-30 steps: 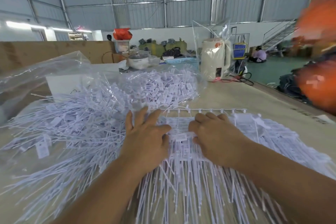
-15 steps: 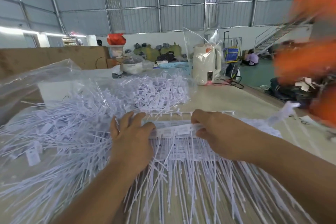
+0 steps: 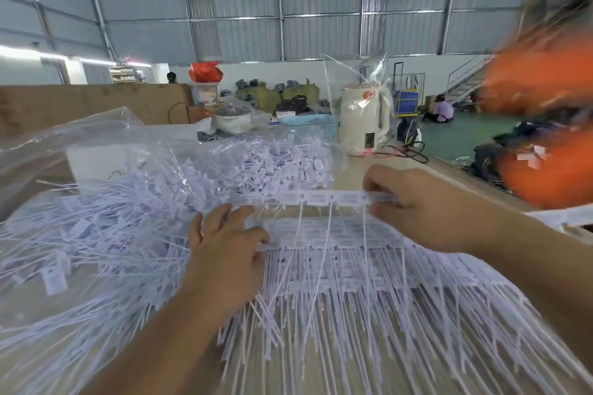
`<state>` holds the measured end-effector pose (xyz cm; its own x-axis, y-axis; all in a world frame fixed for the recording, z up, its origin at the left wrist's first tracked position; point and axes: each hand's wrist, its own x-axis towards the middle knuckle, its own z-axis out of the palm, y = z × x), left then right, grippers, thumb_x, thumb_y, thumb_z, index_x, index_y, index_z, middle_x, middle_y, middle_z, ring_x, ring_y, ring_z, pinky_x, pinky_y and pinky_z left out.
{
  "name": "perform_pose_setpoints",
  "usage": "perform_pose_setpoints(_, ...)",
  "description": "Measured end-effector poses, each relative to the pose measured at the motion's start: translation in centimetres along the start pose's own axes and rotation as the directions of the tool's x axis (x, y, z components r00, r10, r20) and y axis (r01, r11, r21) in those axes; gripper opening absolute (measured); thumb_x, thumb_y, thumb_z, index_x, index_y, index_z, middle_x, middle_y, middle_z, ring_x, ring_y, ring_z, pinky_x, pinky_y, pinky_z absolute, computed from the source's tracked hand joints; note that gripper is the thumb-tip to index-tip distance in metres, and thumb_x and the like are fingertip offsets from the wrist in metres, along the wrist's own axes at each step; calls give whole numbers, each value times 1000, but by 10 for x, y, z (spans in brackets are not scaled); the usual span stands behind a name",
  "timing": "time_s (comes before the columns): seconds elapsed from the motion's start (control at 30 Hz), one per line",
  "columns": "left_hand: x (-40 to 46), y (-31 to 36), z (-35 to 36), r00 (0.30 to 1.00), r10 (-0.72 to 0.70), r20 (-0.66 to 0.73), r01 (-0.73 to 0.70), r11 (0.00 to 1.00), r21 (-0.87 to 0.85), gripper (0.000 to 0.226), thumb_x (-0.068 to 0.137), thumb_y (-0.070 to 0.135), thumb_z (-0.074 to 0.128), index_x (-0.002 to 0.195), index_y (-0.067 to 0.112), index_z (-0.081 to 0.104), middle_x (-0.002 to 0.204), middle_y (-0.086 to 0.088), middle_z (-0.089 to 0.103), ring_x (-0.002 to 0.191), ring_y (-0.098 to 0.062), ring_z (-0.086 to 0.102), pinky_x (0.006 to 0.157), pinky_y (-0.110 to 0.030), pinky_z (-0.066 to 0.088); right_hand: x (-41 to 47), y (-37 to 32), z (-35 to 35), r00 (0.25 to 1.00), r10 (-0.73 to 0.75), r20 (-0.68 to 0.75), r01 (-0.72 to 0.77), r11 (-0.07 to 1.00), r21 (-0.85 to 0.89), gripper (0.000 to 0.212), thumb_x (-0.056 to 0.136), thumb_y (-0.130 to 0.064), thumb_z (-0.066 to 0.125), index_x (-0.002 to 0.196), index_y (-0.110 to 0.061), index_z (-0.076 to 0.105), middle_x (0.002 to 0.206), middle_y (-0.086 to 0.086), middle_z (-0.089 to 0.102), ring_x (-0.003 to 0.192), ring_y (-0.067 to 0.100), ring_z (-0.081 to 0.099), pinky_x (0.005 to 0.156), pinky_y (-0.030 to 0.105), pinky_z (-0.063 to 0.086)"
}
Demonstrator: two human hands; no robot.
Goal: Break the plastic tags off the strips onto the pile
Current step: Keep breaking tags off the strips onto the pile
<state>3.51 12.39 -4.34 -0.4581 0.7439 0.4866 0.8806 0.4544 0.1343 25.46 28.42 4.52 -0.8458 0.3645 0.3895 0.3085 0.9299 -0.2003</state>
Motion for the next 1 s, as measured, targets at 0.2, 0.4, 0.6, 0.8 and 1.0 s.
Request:
perform_pose_setpoints(0.2,0,4,2,1000,23,-12,-22,999,40,26,90,48,53,112,40,66,156,13,27,147,-18,1,107,-42,-29,7,-20,-3,990,-113,-79,105,990,-99,14,92,-38,49,86,-27,45,67,-5,54,59,11,49,50,28,36)
perform_pose_setpoints(0.4,-3,14,-5,967,17,-253,-83,963,-255,12,86,18,68,92,27,74,121,14,61,126,-15,42,100,-24,17,22,-43,-23,957,-229,-177,212,971,-110,18,93,-40,51,87,-22,50,55,-9,45,50,5,43,48,28,29)
perform_pose_setpoints(0.6,-1,30,-34,911,-392,128,182,102,-978,31,89,30,54,66,20,72,66,-3,68,59,-14,56,57,-27,40,17,-39,-1,976,-186,-113,192,980,42,19,91,-48,47,85,-30,47,57,-4,50,52,8,46,51,33,39)
perform_pose_setpoints(0.8,-7,28,-42,958,-212,195,195,-25,-981,25,85,42,62,85,19,69,56,-8,59,41,-15,43,38,-19,31,10,-18,30,992,-128,5,127,984,126,17,96,-40,52,86,-26,49,56,-1,49,50,10,44,52,32,36)
perform_pose_setpoints(1.0,-14,35,-29,997,-6,83,76,457,-886,15,93,29,59,83,35,69,62,-4,63,47,-14,50,47,-28,41,7,-20,45,974,-218,67,210,971,118,19,92,-45,56,96,-27,60,80,-11,55,79,4,50,71,30,43)
